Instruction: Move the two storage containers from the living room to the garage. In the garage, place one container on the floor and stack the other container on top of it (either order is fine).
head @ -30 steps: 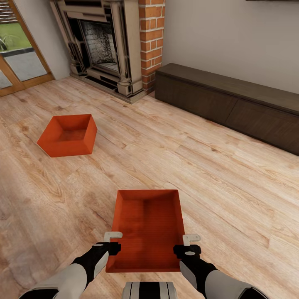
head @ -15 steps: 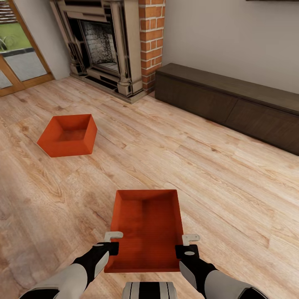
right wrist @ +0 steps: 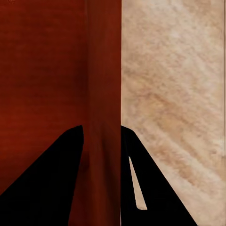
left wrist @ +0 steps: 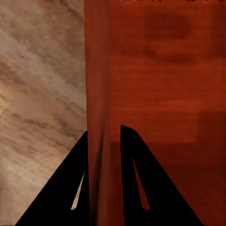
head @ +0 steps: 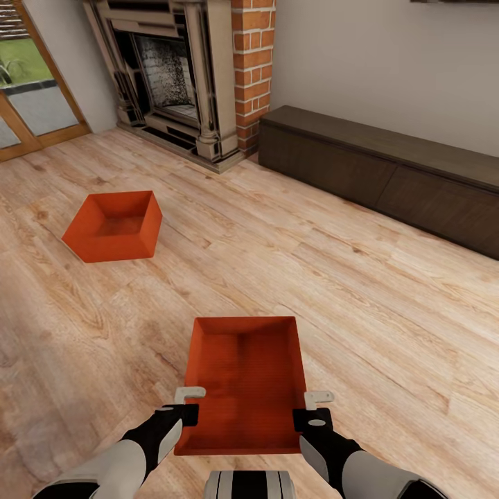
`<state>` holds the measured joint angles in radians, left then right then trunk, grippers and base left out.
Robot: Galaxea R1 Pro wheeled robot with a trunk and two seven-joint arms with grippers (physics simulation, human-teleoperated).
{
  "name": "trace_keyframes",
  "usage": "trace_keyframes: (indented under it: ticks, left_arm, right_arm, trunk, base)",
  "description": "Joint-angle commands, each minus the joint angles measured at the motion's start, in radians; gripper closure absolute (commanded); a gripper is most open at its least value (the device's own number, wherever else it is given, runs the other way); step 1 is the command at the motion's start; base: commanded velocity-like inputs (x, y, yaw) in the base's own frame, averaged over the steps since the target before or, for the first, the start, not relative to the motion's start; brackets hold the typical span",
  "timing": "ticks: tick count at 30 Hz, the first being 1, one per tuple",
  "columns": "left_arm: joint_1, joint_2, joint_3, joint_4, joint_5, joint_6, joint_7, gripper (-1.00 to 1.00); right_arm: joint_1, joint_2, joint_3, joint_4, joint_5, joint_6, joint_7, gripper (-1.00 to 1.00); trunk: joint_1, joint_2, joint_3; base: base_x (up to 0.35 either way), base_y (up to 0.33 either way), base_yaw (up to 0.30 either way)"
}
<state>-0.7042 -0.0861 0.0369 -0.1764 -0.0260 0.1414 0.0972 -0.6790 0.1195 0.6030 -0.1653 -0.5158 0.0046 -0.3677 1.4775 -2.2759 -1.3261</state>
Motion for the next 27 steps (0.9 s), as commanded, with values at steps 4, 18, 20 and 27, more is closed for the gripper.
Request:
trace_keyframes:
  ticks: [4,18,20,27]
  left_arm:
    - [0.000,0.002,0.011,-0.003,-0.026,0.012,0.009,1.00]
    - [0.000,0.003,0.011,-0.003,-0.026,0.012,0.009,1.00]
    - [0.000,0.003,0.011,-0.003,-0.026,0.012,0.009,1.00]
    - [0.000,0.004,0.011,-0.003,-0.026,0.011,0.009,1.00]
  right_arm:
    - [-0.001,-0.001,-0.002,0.001,0.000,-0.016,-0.011,1.00]
    - [-0.001,-0.001,-0.002,0.001,0.000,-0.018,-0.011,1.00]
    - [-0.001,-0.001,-0.002,0.001,0.000,-0.018,-0.011,1.00]
    - [-0.001,-0.001,-0.002,0.001,0.000,-0.017,-0.011,1.00]
  trunk:
    - [-0.016,0.028,0.012]
    - [-0.069,0.126,0.056]
    - [-0.077,0.140,0.062]
    - [-0.104,0.189,0.084]
  base:
    - [0.000,0.000,0.000]
    - [0.000,0.000,0.000]
    - [0.000,0.000,0.000]
    - [0.000,0.000,0.000]
